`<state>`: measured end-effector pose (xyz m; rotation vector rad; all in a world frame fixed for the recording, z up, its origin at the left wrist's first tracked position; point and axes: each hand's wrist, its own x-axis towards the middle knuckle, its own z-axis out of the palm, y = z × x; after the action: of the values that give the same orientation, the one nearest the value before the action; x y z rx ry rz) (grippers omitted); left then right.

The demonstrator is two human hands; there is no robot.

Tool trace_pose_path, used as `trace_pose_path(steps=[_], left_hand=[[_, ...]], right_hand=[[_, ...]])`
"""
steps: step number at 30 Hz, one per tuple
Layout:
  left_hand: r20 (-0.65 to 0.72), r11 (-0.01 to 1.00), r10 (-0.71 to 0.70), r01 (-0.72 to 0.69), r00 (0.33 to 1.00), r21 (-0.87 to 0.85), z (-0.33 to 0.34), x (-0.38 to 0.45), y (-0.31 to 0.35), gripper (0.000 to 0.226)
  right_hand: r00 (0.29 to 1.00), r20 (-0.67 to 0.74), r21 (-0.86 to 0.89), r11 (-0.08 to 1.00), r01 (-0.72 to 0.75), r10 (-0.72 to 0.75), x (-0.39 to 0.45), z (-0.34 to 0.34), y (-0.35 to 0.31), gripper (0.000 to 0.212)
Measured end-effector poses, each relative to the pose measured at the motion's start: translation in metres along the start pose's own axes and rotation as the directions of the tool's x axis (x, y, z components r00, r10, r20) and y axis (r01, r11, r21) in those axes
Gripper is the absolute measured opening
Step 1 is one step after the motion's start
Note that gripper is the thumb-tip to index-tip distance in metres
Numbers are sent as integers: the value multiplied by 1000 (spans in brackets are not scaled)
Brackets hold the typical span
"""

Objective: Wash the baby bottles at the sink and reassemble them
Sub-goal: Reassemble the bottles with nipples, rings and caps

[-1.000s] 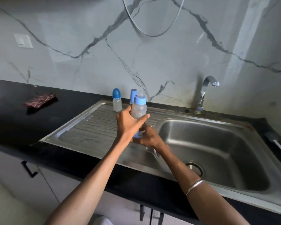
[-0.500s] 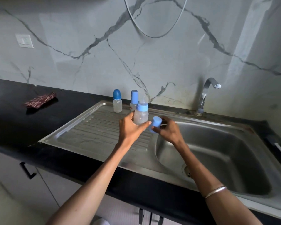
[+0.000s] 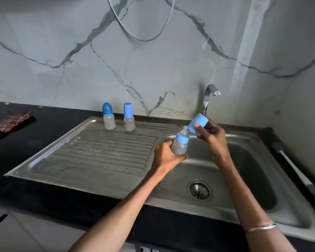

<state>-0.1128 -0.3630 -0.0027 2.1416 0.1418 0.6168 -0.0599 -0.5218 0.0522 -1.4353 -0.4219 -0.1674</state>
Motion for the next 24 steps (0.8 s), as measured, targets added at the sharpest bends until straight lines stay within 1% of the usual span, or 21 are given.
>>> trace_pose_path(steps=[6, 9, 12, 15, 19, 24], left_hand=[[30, 1000, 8, -8, 1000, 16, 9, 3, -8, 42], [32, 1000, 21, -21, 999, 11, 7, 3, -8, 42], [34, 1000, 21, -20, 999, -11, 7, 2, -2, 34], [-4, 999, 33, -33, 999, -12, 4, 1, 3, 31], [-6, 997, 46, -46, 999, 56, 2, 2, -3, 29], [-11, 982, 68, -65, 998, 176, 0, 4, -14, 35]], right_hand=[[999, -15, 17, 999, 43, -43, 3, -4, 0, 35], [998, 36, -47, 998, 44, -42, 4, 0, 2, 37], [996, 82, -169, 985, 41, -28, 4, 6, 10, 36], [994, 106, -188, 982, 10, 10, 4, 7, 15, 33], [990, 130, -217, 976, -25, 55, 4, 5, 17, 34], [984, 155, -303, 952, -42, 92, 2, 5, 22, 35]])
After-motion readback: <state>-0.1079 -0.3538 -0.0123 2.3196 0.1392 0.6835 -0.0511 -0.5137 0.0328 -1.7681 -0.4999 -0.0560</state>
